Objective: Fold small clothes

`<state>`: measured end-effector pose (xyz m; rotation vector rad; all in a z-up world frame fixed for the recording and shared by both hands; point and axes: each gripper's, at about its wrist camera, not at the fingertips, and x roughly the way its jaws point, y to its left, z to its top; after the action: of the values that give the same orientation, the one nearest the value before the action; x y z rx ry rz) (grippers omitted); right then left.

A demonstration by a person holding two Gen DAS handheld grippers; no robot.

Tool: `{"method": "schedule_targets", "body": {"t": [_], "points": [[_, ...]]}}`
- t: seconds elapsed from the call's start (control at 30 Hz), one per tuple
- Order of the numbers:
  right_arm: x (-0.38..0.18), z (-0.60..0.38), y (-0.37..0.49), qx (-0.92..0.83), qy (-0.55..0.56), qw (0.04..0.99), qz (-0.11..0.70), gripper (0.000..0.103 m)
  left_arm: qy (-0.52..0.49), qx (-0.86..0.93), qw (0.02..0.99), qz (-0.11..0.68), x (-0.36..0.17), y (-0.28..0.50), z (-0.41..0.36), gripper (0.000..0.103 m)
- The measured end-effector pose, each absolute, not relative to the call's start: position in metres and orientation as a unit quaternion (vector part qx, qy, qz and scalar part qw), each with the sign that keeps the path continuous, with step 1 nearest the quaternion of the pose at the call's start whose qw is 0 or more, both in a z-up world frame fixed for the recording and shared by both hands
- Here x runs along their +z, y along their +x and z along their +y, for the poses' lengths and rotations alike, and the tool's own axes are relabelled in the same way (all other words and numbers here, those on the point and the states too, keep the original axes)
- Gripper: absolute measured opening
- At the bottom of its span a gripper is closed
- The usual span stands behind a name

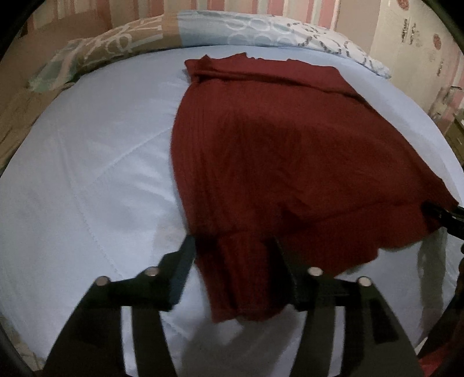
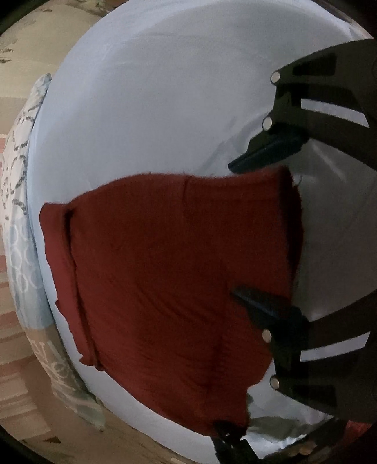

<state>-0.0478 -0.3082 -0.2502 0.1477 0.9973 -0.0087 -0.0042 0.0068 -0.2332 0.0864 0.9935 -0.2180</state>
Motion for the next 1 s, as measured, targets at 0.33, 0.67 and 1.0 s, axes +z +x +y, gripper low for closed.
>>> {"method": "schedule_targets", "body": {"t": [0.33,0.67,1.0], "points": [[-0.253,-0.297,-0.04,-0.007,0.032,0.867,0.497,0.056,0.021,-0.121,0.861,0.494,-0.242,0.0,0.004,0.066],[-0.249,-0.279,-0.04,0.008,-0.008,0.871,0.492,0.016,0.037,-0.147,0.864,0.481,-0.234,-0.005,-0.007,0.021],[-0.205,-0.297,-0.066,0.022,0.006,0.904,0.427,0.014,0.003,-0.139,0.884,0.447,-0.205,-0.018,0.01,0.018]]}}
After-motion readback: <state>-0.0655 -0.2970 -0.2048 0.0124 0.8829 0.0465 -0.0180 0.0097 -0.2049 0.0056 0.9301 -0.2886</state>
